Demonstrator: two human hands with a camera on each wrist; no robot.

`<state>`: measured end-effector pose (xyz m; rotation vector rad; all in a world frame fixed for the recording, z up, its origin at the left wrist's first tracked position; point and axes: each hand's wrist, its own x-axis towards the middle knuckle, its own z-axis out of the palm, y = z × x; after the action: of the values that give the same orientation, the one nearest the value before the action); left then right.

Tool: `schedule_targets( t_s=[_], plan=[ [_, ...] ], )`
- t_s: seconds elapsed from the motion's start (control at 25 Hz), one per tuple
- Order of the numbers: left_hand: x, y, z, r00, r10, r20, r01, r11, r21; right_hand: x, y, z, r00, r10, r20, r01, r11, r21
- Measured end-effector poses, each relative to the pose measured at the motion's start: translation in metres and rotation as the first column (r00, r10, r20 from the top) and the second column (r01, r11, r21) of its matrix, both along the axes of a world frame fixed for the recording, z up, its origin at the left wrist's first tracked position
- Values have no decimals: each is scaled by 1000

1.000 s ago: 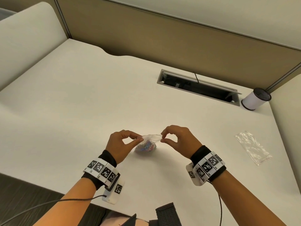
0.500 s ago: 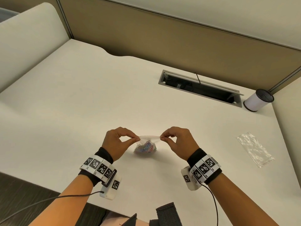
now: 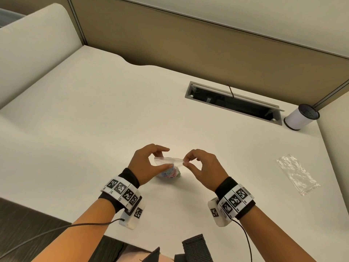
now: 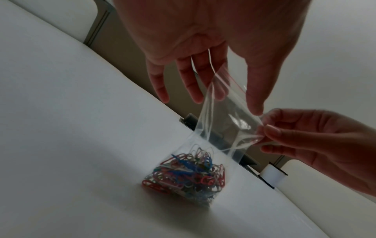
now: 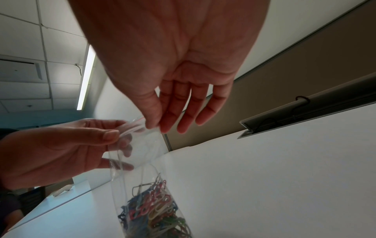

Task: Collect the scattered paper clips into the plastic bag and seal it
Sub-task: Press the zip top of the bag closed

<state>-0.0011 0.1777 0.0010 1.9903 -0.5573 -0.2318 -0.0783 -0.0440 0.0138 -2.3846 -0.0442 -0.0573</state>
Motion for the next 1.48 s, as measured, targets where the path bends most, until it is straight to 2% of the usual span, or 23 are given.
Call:
schedule_targets(
  t_s=[0.12, 0.52, 0.8, 1.08, 1.48],
  plan=[
    [2, -10, 0, 999, -21, 26, 20, 1000, 10, 3, 6, 0, 1000, -5, 0, 5, 999, -42],
    [-3, -16, -2, 997, -27, 79, 29, 1000, -13, 4, 21, -3, 985, -43, 169, 80, 972, -222],
    [-5, -11, -3, 995, -30, 95, 28, 999, 18, -1, 21, -3, 991, -24, 130, 52, 974, -220],
    [-8, -3, -8, 981, -43, 188, 41, 999, 15, -10, 21, 1, 992, -14, 124, 52, 950, -309],
    [-10, 3, -12, 979, -22, 203, 24, 1000, -6, -19, 9, 2, 992, -35, 123, 68, 959, -275]
  ],
)
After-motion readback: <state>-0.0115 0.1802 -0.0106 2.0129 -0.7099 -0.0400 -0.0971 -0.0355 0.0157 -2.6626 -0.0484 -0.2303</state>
